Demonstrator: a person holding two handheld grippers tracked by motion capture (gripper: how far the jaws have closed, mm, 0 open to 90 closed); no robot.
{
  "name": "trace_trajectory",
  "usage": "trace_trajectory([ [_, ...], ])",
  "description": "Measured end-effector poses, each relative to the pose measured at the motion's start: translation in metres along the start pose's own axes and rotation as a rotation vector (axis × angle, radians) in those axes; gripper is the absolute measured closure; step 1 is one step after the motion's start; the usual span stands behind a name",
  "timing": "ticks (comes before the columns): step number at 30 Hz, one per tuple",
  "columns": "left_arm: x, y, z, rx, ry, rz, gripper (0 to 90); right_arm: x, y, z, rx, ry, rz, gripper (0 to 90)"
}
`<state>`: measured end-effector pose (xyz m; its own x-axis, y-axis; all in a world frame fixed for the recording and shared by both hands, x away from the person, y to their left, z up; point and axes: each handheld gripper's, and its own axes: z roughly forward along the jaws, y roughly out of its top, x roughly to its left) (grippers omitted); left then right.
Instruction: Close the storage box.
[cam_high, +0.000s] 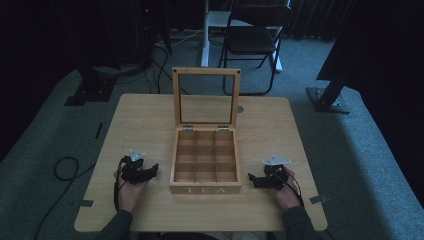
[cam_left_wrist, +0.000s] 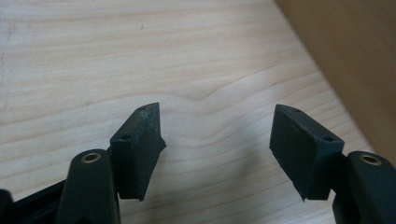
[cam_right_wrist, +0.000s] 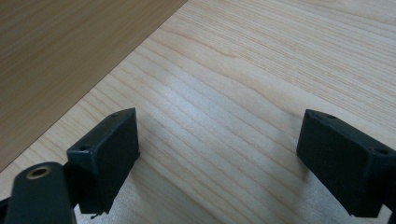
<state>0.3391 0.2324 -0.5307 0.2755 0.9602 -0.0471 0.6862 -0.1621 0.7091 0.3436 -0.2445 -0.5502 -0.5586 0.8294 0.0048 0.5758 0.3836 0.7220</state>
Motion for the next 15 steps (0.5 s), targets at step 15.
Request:
trace_trajectory([
  [15,0.003,0.035,-0.015,-0.083,-0.05,0.0,34.1,0.002,-0.002,-0.002,-0.002,-0.005,0.006,12.6],
])
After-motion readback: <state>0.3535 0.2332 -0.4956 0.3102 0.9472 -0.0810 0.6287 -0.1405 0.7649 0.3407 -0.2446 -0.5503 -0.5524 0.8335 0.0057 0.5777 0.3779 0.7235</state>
